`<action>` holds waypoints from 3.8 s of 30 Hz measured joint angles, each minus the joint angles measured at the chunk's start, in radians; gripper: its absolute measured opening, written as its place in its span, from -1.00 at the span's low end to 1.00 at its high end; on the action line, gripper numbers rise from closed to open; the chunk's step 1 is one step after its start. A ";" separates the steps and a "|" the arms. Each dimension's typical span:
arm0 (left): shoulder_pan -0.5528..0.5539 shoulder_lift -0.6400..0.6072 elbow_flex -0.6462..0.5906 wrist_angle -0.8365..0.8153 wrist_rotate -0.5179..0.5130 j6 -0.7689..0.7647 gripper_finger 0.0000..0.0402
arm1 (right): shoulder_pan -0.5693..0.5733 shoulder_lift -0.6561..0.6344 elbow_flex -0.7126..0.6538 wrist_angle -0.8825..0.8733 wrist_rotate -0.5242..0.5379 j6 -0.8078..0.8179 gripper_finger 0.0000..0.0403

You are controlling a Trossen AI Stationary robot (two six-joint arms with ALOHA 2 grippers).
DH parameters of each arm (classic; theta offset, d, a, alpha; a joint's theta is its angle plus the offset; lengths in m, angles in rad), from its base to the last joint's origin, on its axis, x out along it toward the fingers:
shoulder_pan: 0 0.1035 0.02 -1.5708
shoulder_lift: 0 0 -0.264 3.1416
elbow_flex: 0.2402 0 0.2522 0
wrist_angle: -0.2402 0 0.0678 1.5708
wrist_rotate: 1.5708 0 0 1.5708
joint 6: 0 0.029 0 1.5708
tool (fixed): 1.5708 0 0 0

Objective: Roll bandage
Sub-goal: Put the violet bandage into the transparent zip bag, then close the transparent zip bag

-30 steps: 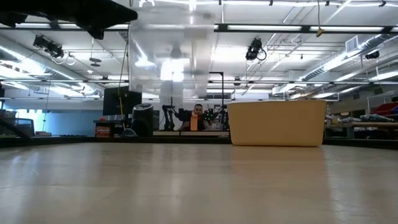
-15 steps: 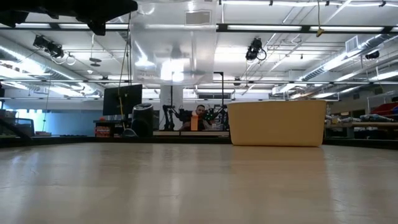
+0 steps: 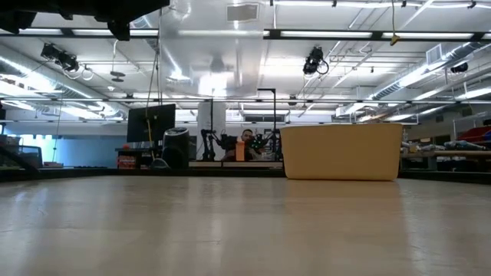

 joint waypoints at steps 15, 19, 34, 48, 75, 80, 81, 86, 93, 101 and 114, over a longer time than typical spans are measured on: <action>0.000 0.025 0.000 0.089 -0.018 -0.031 -1.00 | 0.001 0.016 0.001 0.036 0.024 -0.022 -0.77; 0.000 0.063 0.001 0.146 -0.027 -0.027 -1.00 | 0.000 0.034 0.000 0.017 0.036 -0.021 -0.77; -0.022 0.112 0.014 0.219 -0.090 0.037 -1.00 | 0.005 0.045 0.000 -0.033 0.120 0.113 -0.77; -0.039 0.113 0.013 0.219 -0.088 0.055 -1.00 | -0.008 0.044 -0.043 -0.127 0.205 0.102 -0.77; -0.039 0.154 0.027 0.172 -0.021 0.022 -1.00 | -0.015 0.044 -0.045 -0.310 0.116 0.182 -0.55; -0.039 0.200 0.048 0.173 -0.020 0.026 -1.00 | -0.006 0.044 -0.045 -0.317 0.129 0.189 -0.31; -0.039 0.203 0.049 0.173 -0.020 0.026 -1.00 | 0.000 0.042 -0.045 -0.322 0.141 0.190 -0.27; -0.039 0.204 0.049 0.157 -0.043 0.030 -1.00 | 0.046 0.014 -0.046 -0.366 0.229 0.170 -0.15; -0.039 0.204 0.026 0.177 -0.042 0.021 -1.00 | 0.098 -0.071 -0.046 -0.448 0.263 0.166 -0.13; -0.039 0.202 -0.097 0.433 0.024 0.016 -1.00 | 0.131 -0.187 -0.098 -0.621 0.246 0.216 -0.15; -0.039 0.201 -0.117 0.540 0.055 0.033 -1.00 | 0.140 -0.205 -0.721 0.575 0.174 0.219 -0.19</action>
